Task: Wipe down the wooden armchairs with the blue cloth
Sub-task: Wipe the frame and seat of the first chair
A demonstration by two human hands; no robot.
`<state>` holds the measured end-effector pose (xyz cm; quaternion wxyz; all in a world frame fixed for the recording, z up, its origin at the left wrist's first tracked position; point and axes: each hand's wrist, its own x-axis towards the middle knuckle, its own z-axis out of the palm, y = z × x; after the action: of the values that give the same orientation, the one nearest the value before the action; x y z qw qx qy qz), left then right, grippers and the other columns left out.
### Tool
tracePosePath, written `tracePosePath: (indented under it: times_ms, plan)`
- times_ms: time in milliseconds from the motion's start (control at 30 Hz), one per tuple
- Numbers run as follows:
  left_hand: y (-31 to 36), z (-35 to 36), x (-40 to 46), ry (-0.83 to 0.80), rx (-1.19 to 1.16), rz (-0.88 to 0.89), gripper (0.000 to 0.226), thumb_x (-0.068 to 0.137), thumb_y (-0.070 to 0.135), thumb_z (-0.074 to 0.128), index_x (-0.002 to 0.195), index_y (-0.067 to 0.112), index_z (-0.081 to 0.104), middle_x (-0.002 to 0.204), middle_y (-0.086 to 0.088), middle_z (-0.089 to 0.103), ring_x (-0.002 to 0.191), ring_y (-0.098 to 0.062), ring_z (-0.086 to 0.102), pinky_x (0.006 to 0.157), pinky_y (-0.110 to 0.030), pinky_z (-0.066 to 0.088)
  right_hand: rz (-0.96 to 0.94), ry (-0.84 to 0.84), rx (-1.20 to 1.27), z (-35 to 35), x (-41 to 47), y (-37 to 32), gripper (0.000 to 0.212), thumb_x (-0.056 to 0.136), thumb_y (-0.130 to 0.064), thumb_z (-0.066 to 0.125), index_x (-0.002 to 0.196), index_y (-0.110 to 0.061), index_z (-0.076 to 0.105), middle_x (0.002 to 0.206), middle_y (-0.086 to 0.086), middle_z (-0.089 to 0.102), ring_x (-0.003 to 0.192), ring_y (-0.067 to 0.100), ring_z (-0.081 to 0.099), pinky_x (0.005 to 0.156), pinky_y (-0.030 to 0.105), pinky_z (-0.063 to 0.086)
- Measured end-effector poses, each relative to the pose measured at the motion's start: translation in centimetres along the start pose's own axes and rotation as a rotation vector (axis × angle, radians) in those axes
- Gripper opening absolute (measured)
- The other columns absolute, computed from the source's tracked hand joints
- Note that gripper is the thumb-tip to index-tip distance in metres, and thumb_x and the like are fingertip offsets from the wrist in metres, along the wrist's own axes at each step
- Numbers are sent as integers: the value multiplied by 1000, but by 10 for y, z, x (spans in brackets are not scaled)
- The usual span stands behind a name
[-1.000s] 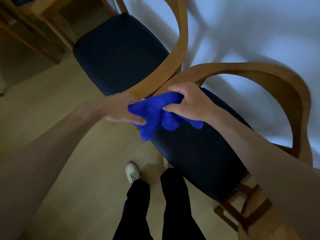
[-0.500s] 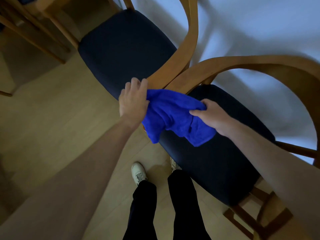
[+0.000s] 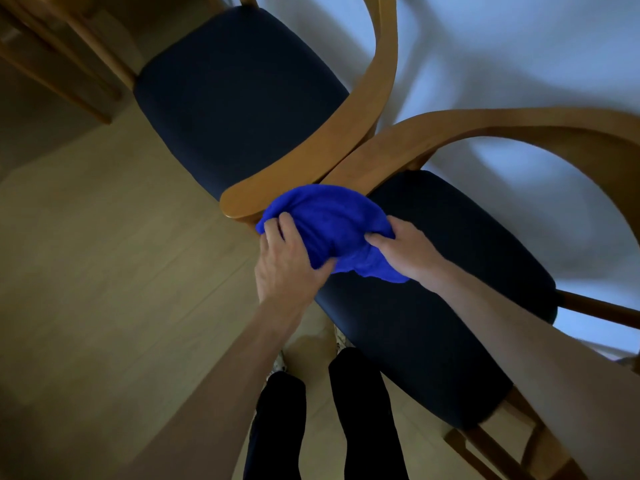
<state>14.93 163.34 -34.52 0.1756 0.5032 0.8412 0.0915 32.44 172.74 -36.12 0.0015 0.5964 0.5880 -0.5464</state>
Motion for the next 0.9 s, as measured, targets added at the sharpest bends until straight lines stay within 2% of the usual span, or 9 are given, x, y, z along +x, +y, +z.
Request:
tracePosePath:
  times_ms: [233,367,433,500,600,667,767,833,900]
  plan:
    - [-15,-4,-16,-5,43,-2,77,61,50,81,114,10,42,114,-7,47,91,-23,57,63,-27,44,18,-26,77,33,-23,3,16,95,-37,54,107,-28,59,99,-10,62,91,2,57,69,18,38]
    - [-45,-8,-44,-57,6,-10,81,63,57,77,118,10,41,117,-6,45,99,-22,55,71,-29,48,-54,-57,15,44,-41,5,8,94,-33,57,97,-26,60,91,-8,66,86,3,62,75,22,46]
    - [-54,-9,-47,-88,-58,-12,87,62,60,75,124,11,39,122,-5,42,106,-23,52,76,-31,47,-140,34,-1,47,-46,-2,3,92,-27,59,90,-25,58,82,-7,64,76,3,62,71,18,48]
    - [-53,-10,-43,-104,-113,-10,93,61,63,71,131,14,36,128,-3,39,113,-21,48,81,-31,45,-239,172,-3,46,-49,-12,10,91,-21,59,84,-26,54,74,-5,60,69,4,60,63,15,47]
    - [-43,-10,-19,-136,-189,52,93,64,63,71,137,18,34,135,0,39,119,-19,46,87,-30,42,-281,313,-41,35,-40,-28,14,90,-19,60,84,-28,51,73,-8,58,67,1,59,60,10,44]
    - [-41,-14,1,-228,-305,43,92,66,67,72,139,26,34,139,5,37,120,-13,42,91,-27,36,-215,322,-129,23,-31,-35,13,90,-23,62,98,-25,51,87,-7,60,76,2,60,66,13,44]
    - [-56,-22,12,-466,-661,-200,81,68,81,60,137,46,35,137,17,39,112,-5,42,91,-26,34,-252,355,-551,15,-26,-36,70,80,-35,72,137,-17,36,135,10,45,122,26,49,97,42,47]
    - [-74,-22,4,-559,-884,-457,73,75,80,51,137,43,41,136,17,50,111,-6,51,92,-28,41,-480,324,-835,21,-31,-39,98,75,-42,75,153,-24,18,157,14,19,145,36,21,115,55,27]
    - [-91,-19,-5,-561,-1068,-603,60,84,67,55,130,28,55,122,9,65,108,-12,63,88,-32,51,-641,163,-943,35,-31,-42,107,74,-48,75,156,-32,8,164,11,0,150,36,-2,119,57,9]
